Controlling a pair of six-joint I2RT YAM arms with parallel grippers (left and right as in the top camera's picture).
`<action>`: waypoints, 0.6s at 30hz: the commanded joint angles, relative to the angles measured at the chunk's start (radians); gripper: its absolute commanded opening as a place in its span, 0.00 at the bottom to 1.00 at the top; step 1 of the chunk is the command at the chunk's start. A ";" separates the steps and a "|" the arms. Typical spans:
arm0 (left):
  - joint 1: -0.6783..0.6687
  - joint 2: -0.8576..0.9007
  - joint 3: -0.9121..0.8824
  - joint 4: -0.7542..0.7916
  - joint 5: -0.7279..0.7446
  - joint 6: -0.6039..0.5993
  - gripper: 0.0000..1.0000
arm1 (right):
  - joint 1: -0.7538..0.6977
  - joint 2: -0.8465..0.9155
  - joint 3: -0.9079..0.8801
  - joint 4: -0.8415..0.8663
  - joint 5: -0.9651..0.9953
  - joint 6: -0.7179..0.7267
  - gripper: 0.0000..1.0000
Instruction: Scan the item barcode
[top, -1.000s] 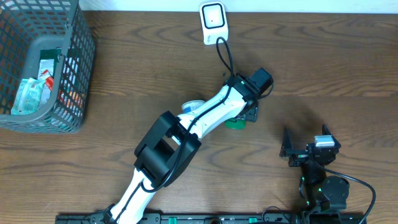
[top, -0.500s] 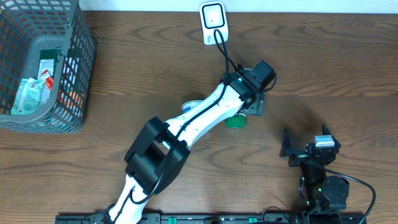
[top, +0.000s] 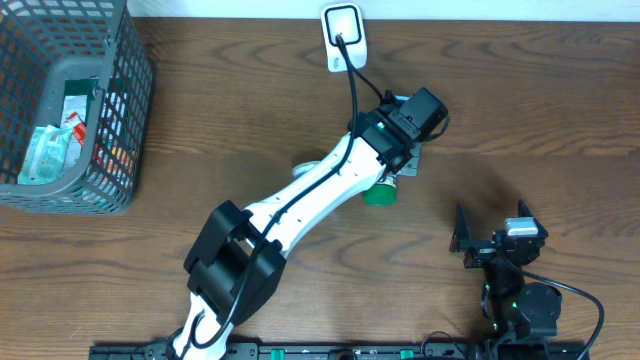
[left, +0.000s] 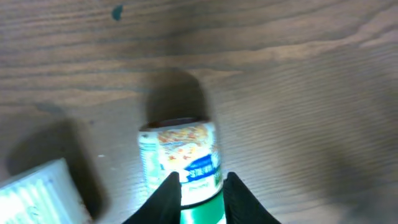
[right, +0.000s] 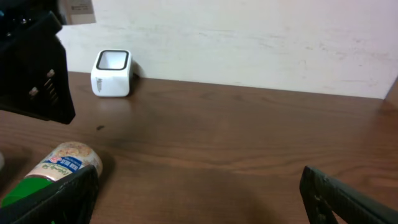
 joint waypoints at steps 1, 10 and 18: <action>-0.024 0.008 -0.008 0.002 0.006 0.000 0.20 | 0.006 -0.005 -0.001 -0.003 0.002 0.012 0.99; -0.040 0.078 -0.008 0.029 0.005 0.043 0.20 | 0.006 -0.005 -0.001 -0.003 0.002 0.012 0.99; -0.040 0.103 -0.008 0.037 0.001 0.095 0.21 | 0.006 -0.005 -0.001 -0.003 0.002 0.012 0.99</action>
